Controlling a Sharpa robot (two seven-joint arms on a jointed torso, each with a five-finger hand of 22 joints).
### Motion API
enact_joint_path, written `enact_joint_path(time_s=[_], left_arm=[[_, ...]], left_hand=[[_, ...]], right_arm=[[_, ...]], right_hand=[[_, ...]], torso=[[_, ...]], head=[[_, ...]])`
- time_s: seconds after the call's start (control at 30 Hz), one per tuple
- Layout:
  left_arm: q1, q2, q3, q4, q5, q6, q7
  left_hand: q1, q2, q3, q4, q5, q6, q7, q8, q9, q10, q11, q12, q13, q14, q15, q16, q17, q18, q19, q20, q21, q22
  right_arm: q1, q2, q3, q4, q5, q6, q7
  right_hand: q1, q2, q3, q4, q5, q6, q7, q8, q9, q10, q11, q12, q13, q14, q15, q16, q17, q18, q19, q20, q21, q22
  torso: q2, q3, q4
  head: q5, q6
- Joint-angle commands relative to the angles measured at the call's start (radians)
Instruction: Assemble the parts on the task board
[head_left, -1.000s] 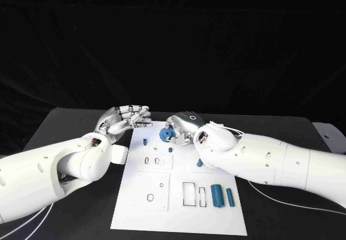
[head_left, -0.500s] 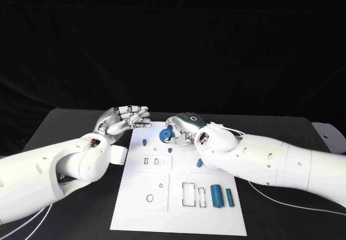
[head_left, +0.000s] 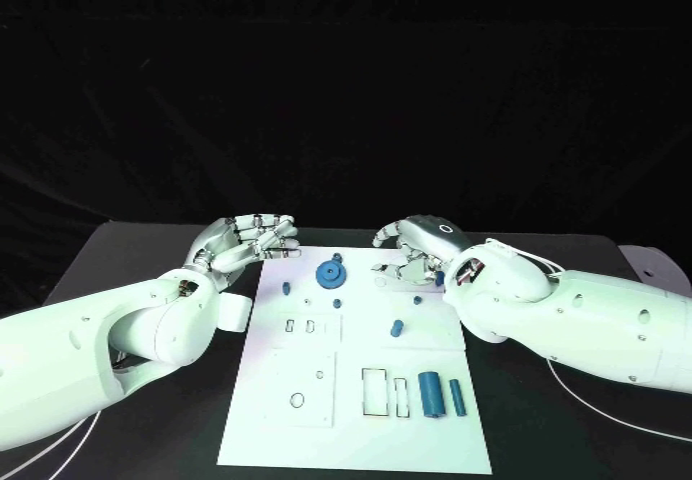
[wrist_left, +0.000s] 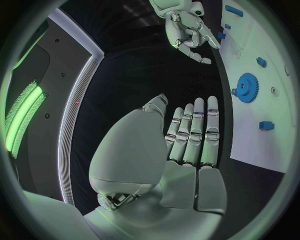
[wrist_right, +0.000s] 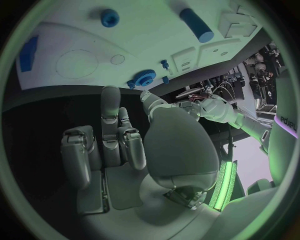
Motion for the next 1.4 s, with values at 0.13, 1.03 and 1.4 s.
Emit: enact_joint_path(time_s=[0.13, 1.03, 1.4], left_arm=[[0.001, -0.003, 0.001, 0.002, -0.004, 0.011, 0.007], [0.001, 0.018, 0.001, -0.014, -0.004, 0.016, 0.005], [0.001, 0.02, 0.001, -0.016, -0.004, 0.016, 0.005]], left_hand=[[0.004, -0.005, 0.006, 0.001, -0.007, 0.002, 0.02, -0.006, -0.002, 0.006, -0.001, -0.005, -0.001, 0.0, -0.001, -0.006, 0.001, 0.015, 0.008, -0.001, -0.005, -0.001], [0.004, -0.005, 0.007, 0.001, -0.007, 0.002, 0.02, -0.006, -0.002, 0.006, -0.001, -0.006, -0.001, -0.001, 0.0, -0.007, 0.002, 0.014, 0.008, -0.001, -0.006, -0.002], [0.005, -0.006, 0.009, 0.001, -0.007, 0.003, 0.019, -0.006, -0.002, 0.007, -0.001, -0.007, -0.001, -0.001, 0.0, -0.008, 0.003, 0.014, 0.008, -0.001, -0.006, -0.002]], right_arm=[[0.01, -0.026, 0.001, 0.028, 0.122, 0.041, 0.049], [-0.004, 0.207, -0.011, -0.166, 0.156, 0.175, 0.018], [-0.013, 0.243, -0.013, -0.205, 0.15, 0.185, 0.006]], right_hand=[[0.015, -0.001, 0.007, 0.001, 0.021, -0.001, 0.002, -0.01, -0.003, 0.106, -0.005, 0.005, 0.263, -0.001, 0.0, 0.007, -0.002, -0.007, 0.103, 0.0, 0.004, 0.263], [0.025, 0.02, 0.031, 0.008, 0.058, -0.063, -0.028, -0.065, -0.038, 0.106, -0.035, 0.005, 0.263, -0.001, -0.022, 0.005, -0.005, -0.007, 0.103, -0.019, 0.004, 0.263], [0.024, 0.021, 0.032, 0.008, 0.058, -0.066, -0.028, -0.066, -0.04, 0.106, -0.035, 0.005, 0.263, -0.001, -0.023, 0.005, -0.005, -0.007, 0.103, -0.02, 0.004, 0.263]], torso=[[0.001, 0.0067, -0.0155], [0.0, 0.004, -0.0128], [0.0, 0.0038, -0.0143]], head=[[0.006, 0.005], [0.017, -0.008], [0.022, -0.013]])
